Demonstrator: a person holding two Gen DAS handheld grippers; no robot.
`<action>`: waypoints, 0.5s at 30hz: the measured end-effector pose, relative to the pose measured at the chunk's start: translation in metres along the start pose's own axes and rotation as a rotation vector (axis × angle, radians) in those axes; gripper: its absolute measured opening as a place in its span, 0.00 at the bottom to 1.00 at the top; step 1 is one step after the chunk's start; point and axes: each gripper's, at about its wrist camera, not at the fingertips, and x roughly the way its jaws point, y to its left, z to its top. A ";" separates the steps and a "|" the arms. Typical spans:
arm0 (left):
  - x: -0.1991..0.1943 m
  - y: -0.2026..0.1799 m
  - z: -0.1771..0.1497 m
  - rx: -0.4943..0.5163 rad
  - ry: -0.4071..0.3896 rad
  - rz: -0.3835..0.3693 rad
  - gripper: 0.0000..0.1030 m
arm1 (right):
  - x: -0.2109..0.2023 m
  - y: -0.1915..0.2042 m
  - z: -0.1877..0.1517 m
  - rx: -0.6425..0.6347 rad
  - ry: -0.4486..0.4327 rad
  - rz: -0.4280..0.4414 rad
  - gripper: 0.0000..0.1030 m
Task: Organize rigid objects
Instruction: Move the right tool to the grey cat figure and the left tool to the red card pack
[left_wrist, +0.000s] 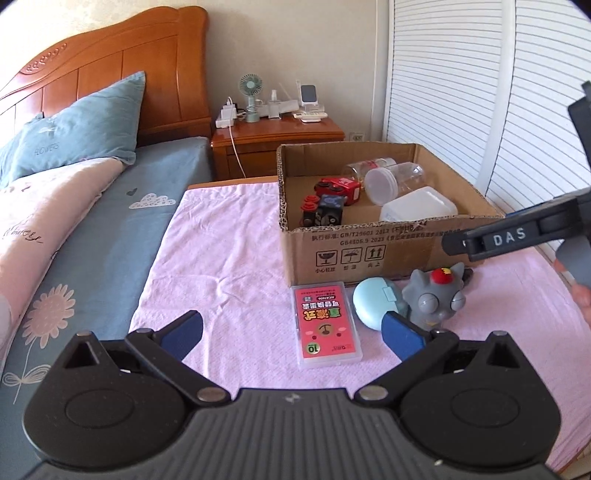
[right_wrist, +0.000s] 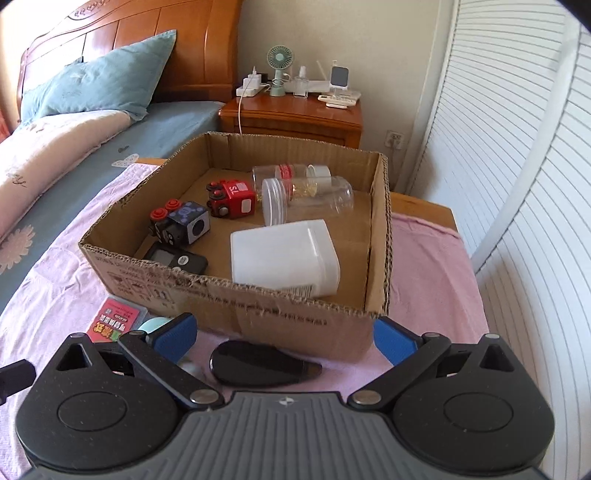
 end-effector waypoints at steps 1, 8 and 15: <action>0.001 0.000 -0.003 -0.015 0.003 -0.009 0.99 | -0.001 0.000 -0.003 0.002 -0.002 0.004 1.00; 0.010 0.003 -0.018 -0.082 0.052 -0.039 0.99 | 0.000 -0.009 -0.016 0.075 0.000 0.025 1.00; 0.006 0.000 -0.021 -0.038 0.018 0.008 0.99 | -0.014 -0.031 -0.037 0.141 -0.009 0.011 1.00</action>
